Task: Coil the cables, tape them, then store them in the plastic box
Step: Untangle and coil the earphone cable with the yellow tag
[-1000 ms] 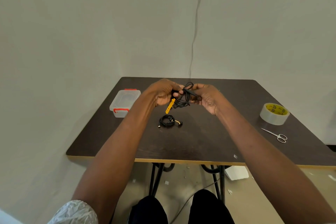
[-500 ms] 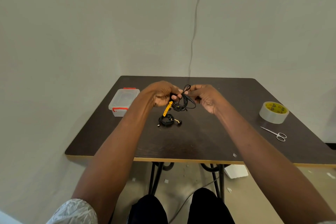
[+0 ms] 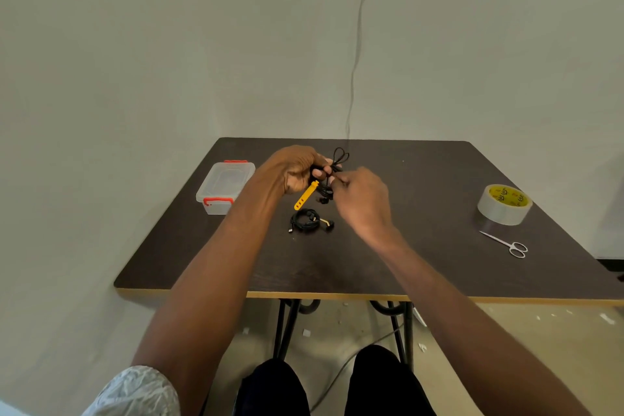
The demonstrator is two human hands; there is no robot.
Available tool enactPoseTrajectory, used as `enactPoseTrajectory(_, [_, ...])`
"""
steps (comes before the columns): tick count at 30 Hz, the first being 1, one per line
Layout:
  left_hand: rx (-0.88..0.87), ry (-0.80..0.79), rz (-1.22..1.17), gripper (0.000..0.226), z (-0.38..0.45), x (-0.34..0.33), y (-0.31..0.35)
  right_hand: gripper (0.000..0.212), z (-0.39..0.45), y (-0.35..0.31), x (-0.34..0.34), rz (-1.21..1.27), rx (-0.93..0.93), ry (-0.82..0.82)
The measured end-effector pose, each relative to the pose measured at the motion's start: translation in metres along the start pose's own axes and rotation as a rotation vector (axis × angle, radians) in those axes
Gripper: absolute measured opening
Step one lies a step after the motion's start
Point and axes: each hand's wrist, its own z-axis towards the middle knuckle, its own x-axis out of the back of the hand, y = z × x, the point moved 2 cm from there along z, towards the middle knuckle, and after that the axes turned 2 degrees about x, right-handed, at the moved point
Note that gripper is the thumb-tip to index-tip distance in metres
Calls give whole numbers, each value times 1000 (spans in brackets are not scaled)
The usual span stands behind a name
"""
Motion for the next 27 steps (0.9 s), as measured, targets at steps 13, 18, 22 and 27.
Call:
enactPoseTrajectory(13, [67, -24, -162, 22, -4, -11, -6, 19, 8, 1, -32, 555, -556, -79])
enactPoseTrajectory(18, [143, -111, -197, 23, -7, -8, -10, 26, -3, 1, -20, 1075, -758, -121])
enactPoseTrajectory(22, [54, -87, -108, 20, -10, -10, -6, 13, -6, 1, -19, 1121, -769, -30])
enactPoseTrajectory(27, [-143, -44, -22, 18, -3, -5, -9, 10, 2, 13, -15, 1059, -758, -76])
